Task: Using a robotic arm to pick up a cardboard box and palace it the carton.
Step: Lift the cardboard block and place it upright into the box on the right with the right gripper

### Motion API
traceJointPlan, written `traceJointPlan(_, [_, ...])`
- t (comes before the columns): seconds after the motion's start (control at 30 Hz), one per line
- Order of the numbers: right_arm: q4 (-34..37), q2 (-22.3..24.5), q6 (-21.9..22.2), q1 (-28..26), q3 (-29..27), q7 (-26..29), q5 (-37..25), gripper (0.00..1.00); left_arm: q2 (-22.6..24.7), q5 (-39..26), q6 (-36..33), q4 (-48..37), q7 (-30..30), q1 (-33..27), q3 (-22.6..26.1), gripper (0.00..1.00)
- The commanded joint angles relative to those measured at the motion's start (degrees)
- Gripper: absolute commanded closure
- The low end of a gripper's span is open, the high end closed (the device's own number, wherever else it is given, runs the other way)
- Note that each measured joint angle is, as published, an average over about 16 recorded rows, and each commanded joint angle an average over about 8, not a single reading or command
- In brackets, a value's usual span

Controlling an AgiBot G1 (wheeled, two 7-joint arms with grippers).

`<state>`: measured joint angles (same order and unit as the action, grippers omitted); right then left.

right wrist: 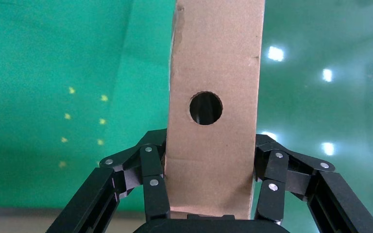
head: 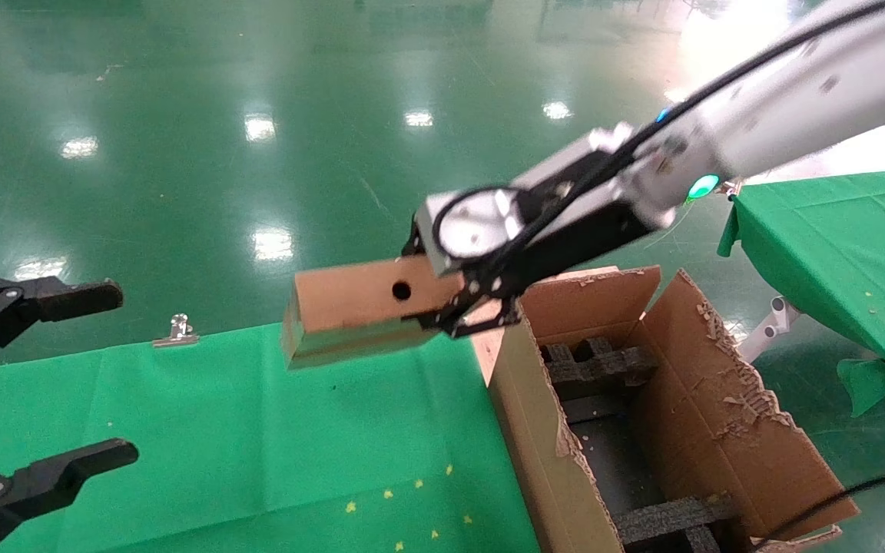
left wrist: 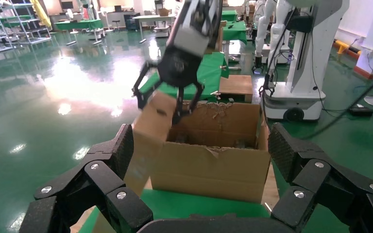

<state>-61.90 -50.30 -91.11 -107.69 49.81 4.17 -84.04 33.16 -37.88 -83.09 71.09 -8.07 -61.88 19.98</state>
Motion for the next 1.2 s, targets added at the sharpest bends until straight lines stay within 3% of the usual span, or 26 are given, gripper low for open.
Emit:
traceJointPlan(0.03, [0.57,0.49,-0.17,-3.15,1.37,-0.39,1.64,1.00,0.00,0.00,0.00,0.00,0.00,0.00,0.00,0.00])
traceJointPlan(0.37, [3.13,3.16,0.38,-9.21,8.43,-1.77,6.43,1.00,0.00,0.00,0.00,0.00,0.00,0.00,0.00,0.00])
traceJointPlan(0.57, [4.12,7.78,0.16,-12.33,11.54,-2.54,7.34,1.00,0.00,0.00,0.00,0.00,0.00,0.00,0.00,0.00])
traceJointPlan(0.87, [0.75,20.28,-0.04,-17.96,17.60,0.88,8.79,1.00,0.00,0.00,0.00,0.00,0.00,0.00,0.00,0.00])
traceJointPlan(1.2, [-8.07,35.87,-0.01,-22.08,24.45,7.23,7.85,1.00,0.00,0.00,0.00,0.00,0.00,0.00,0.01,0.00])
